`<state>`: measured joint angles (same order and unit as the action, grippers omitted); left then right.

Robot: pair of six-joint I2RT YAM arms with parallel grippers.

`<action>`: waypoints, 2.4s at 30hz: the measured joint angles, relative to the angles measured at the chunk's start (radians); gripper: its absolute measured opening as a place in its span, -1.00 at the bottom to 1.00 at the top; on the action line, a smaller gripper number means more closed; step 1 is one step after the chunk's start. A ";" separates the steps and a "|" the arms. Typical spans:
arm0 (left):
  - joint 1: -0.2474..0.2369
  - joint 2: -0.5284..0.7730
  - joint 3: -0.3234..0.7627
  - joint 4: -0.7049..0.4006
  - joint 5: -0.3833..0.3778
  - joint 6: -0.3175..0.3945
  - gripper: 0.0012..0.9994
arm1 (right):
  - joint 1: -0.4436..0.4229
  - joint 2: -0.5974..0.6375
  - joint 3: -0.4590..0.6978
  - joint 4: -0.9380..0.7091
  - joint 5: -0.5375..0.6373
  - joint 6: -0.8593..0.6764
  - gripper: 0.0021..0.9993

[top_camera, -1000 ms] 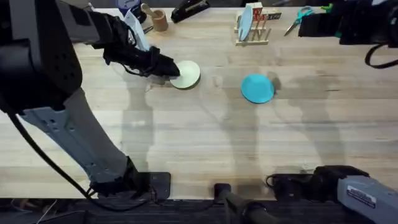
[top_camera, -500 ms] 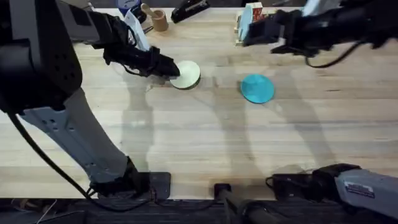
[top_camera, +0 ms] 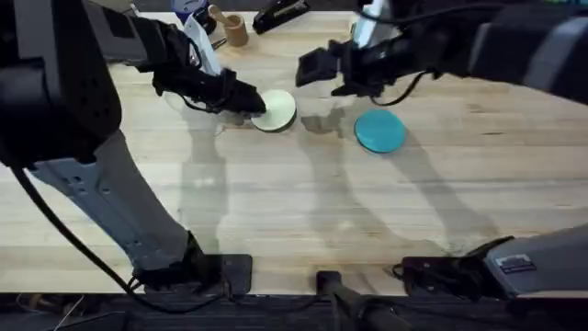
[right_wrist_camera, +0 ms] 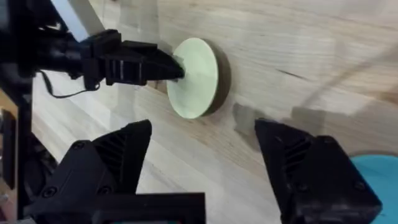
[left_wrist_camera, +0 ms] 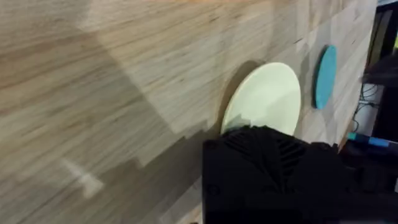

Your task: Pick up the plates from the table one by one and place each into a slot on the dish rack.

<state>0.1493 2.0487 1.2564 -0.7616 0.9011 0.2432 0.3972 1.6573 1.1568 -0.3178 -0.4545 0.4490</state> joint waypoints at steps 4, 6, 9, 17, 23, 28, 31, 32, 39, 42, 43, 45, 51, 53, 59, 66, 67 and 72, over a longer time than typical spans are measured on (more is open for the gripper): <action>0.000 0.000 0.000 0.000 0.000 0.000 -0.92 | 0.029 0.077 0.000 0.055 -0.006 0.012 0.99; 0.000 0.000 0.000 0.000 0.000 0.000 -0.92 | 0.039 0.112 0.000 0.081 -0.007 0.020 0.99; 0.000 0.000 0.000 0.000 0.000 0.000 -0.92 | 0.048 0.159 0.000 0.124 -0.010 0.045 0.99; 0.000 0.000 0.000 0.000 0.000 0.000 -0.92 | 0.065 0.253 0.002 0.281 -0.010 0.127 0.99; 0.000 0.000 0.000 0.000 0.000 0.000 -0.92 | 0.098 0.273 0.007 0.326 -0.001 0.177 0.99; 0.000 0.000 0.000 0.000 0.000 0.000 -0.92 | 0.104 0.278 0.013 0.332 0.013 0.240 0.99; 0.000 0.000 0.000 0.000 0.000 0.000 -0.92 | 0.110 0.278 0.015 0.332 0.022 0.263 0.99; 0.000 0.000 0.000 0.000 0.000 0.000 -0.92 | 0.113 0.278 0.015 0.333 0.026 0.269 0.98; 0.000 0.000 0.000 0.000 0.000 0.000 -0.92 | 0.133 0.283 0.019 0.341 0.027 0.308 0.96; 0.000 0.000 0.000 0.000 0.000 0.000 -0.92 | 0.141 0.284 0.019 0.342 0.021 0.331 0.92; 0.000 0.000 0.000 0.000 0.000 0.000 -0.92 | 0.143 0.285 0.019 0.341 0.019 0.335 0.89; 0.000 0.000 0.000 0.000 0.000 0.000 -0.92 | 0.147 0.287 0.019 0.339 0.010 0.347 0.72; 0.000 0.000 0.000 0.000 0.000 0.000 -0.92 | 0.157 0.304 0.019 0.315 -0.017 0.367 0.05; 0.001 0.000 0.000 0.002 0.001 0.000 -0.92 | 0.152 0.306 0.019 0.302 -0.010 0.371 -0.45; 0.009 0.000 0.005 0.008 0.001 0.000 -0.92 | 0.145 0.309 0.019 0.312 -0.015 0.378 -0.92; 0.010 0.000 0.006 0.006 0.004 0.000 -0.92 | 0.144 0.309 0.019 0.322 -0.013 0.372 -0.93; 0.010 0.000 0.006 0.006 0.004 0.001 -0.92 | 0.143 0.309 0.019 0.326 -0.013 0.366 -0.93; 0.010 -0.018 0.006 0.001 -0.010 0.004 -0.92 | 0.136 0.307 0.019 0.359 -0.015 0.348 -0.94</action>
<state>0.1589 2.0310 1.2621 -0.7602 0.8914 0.2474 0.5331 1.9640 1.1755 0.0407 -0.4692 0.7975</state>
